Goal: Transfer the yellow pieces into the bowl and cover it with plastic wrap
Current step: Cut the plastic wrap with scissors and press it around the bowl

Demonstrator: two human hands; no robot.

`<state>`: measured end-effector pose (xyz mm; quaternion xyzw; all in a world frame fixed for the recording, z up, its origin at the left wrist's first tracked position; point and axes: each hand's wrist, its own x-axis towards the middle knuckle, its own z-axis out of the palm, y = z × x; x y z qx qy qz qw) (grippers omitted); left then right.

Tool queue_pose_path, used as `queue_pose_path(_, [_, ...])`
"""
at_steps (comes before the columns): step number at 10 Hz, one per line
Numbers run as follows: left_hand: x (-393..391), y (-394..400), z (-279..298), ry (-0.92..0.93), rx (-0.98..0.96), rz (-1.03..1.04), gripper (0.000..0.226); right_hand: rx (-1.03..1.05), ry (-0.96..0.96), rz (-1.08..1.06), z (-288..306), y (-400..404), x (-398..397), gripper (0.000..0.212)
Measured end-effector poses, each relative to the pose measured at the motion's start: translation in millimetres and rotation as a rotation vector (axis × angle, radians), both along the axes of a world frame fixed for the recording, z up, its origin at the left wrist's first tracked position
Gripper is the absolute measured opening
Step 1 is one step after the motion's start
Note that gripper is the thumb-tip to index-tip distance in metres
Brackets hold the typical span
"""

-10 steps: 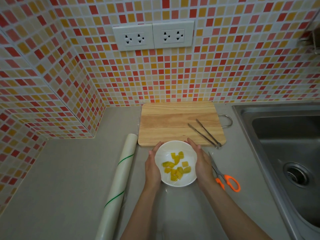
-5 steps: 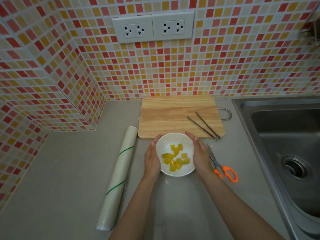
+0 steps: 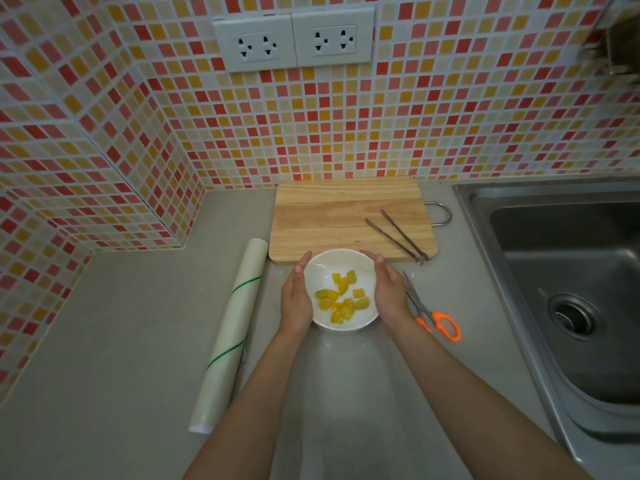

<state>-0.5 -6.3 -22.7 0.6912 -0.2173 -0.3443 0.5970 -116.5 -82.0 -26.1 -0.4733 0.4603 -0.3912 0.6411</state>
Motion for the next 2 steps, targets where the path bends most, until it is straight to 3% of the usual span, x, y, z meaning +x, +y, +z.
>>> queue_pose_path(2, [3.5, 1.4, 9.5, -0.001, 0.069, -0.063, 0.043, 0.108, -0.028, 0.018, 9.6, -0.9, -2.7, 0.038])
